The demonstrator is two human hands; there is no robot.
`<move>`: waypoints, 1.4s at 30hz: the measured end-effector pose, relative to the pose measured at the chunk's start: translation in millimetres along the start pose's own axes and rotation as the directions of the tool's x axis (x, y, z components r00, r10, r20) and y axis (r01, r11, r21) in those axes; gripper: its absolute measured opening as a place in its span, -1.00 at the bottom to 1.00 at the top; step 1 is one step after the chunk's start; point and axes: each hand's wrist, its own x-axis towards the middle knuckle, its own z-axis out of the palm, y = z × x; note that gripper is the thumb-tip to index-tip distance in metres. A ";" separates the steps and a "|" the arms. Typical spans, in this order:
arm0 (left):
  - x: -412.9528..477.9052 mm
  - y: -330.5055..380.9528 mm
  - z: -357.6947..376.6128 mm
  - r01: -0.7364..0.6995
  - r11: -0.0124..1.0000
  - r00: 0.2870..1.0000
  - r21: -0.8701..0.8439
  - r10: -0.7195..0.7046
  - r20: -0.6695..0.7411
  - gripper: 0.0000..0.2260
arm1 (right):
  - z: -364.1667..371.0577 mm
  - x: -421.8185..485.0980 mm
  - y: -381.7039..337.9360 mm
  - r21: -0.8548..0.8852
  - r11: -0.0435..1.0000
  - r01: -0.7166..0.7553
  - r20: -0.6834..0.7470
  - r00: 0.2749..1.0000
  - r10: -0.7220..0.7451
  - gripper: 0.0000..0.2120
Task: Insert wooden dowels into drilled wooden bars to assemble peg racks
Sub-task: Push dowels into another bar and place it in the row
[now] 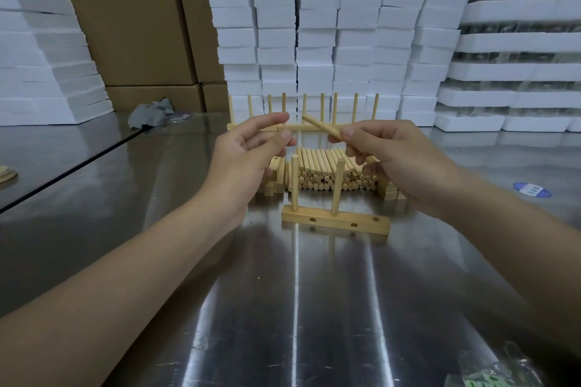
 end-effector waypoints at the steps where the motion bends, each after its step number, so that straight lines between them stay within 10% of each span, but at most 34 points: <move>1: 0.4 0.6 -1.4 0.004 1.000 1.000 0.001 -0.004 0.007 -0.81 | -1.4 0.6 0.4 0.026 0.999 -0.019 -0.022 1.000 0.019 -0.78; 29: 7.0 2.1 -10.6 0.041 0.995 0.986 0.090 -0.055 0.157 -0.81 | -10.3 9.0 9.4 0.204 0.974 -0.098 -0.139 0.982 0.128 -0.79; 42: 15.3 14.3 -38.4 -0.014 0.949 0.902 0.316 -0.124 0.413 -0.80 | -12.6 6.1 10.4 -0.006 1.000 0.017 -0.073 0.997 -0.017 -0.90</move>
